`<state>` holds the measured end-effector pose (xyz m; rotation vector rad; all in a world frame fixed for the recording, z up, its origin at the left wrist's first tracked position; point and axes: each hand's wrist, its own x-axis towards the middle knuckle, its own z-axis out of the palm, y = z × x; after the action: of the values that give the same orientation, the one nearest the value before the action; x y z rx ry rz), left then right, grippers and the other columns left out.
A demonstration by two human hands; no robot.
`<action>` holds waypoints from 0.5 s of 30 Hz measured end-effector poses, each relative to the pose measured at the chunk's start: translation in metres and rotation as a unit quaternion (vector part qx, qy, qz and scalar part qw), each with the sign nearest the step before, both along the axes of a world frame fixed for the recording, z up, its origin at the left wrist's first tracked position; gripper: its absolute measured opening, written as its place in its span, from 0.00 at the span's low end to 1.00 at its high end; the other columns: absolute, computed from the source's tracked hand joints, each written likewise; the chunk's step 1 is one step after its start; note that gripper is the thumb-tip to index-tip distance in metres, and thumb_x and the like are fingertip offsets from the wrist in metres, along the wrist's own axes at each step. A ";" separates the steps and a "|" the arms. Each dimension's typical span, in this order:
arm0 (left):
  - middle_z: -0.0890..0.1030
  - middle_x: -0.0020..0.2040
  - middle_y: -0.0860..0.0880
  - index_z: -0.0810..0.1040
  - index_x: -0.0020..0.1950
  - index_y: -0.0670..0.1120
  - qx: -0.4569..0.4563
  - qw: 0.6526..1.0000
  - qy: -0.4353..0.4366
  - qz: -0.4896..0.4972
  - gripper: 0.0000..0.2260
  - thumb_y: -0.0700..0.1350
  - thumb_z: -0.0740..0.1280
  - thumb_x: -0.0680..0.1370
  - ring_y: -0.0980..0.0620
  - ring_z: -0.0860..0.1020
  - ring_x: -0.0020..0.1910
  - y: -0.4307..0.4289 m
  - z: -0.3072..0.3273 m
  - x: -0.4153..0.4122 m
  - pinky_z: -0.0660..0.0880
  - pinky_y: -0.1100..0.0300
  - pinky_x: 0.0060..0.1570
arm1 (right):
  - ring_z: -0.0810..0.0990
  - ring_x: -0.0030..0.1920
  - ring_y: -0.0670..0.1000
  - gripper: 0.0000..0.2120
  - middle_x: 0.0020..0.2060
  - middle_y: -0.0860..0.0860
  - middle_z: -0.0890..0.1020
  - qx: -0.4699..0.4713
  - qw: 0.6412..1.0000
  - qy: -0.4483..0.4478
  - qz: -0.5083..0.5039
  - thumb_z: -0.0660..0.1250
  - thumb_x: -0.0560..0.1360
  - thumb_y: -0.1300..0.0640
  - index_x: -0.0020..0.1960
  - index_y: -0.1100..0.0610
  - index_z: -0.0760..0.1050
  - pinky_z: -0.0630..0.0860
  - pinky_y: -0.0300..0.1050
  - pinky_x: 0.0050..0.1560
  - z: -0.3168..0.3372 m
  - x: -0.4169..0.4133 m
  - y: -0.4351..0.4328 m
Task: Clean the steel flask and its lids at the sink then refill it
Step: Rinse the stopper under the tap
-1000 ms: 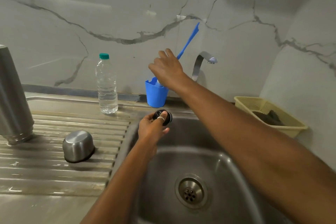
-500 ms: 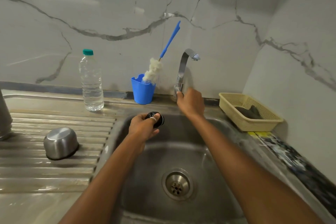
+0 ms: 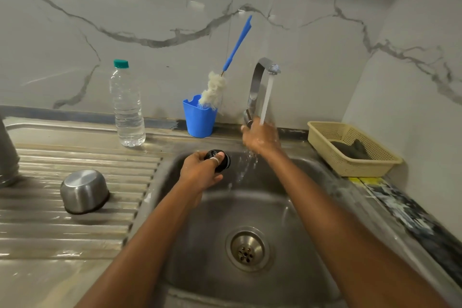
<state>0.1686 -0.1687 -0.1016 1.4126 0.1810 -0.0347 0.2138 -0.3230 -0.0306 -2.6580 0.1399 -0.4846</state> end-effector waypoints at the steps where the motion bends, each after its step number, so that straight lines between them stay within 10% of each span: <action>1: 0.81 0.58 0.43 0.77 0.67 0.43 0.008 1.000 -0.002 -0.005 0.17 0.45 0.72 0.80 0.48 0.82 0.54 -0.002 0.001 -0.003 0.81 0.63 0.38 | 0.80 0.45 0.51 0.16 0.51 0.56 0.81 -0.013 0.999 0.019 0.022 0.63 0.84 0.52 0.62 0.64 0.78 0.75 0.37 0.40 -0.001 -0.010 -0.001; 5: 0.81 0.61 0.43 0.75 0.70 0.43 0.031 0.999 -0.012 -0.040 0.20 0.45 0.72 0.79 0.48 0.82 0.55 -0.014 0.004 -0.012 0.81 0.63 0.36 | 0.78 0.42 0.49 0.13 0.46 0.55 0.83 0.057 0.991 0.091 0.081 0.63 0.83 0.56 0.53 0.62 0.83 0.68 0.33 0.31 0.000 -0.044 -0.014; 15: 0.85 0.52 0.39 0.80 0.59 0.42 0.087 0.990 -0.025 -0.107 0.11 0.46 0.61 0.84 0.45 0.84 0.48 -0.083 0.028 0.001 0.81 0.53 0.44 | 0.84 0.51 0.52 0.24 0.50 0.53 0.85 0.428 0.895 0.124 0.021 0.52 0.84 0.37 0.58 0.49 0.80 0.82 0.55 0.58 -0.032 -0.070 -0.023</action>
<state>0.1694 -0.2517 -0.0740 1.6008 -0.0113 -0.1633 0.1439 -0.3459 -0.0628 -1.8267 0.2941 -0.0260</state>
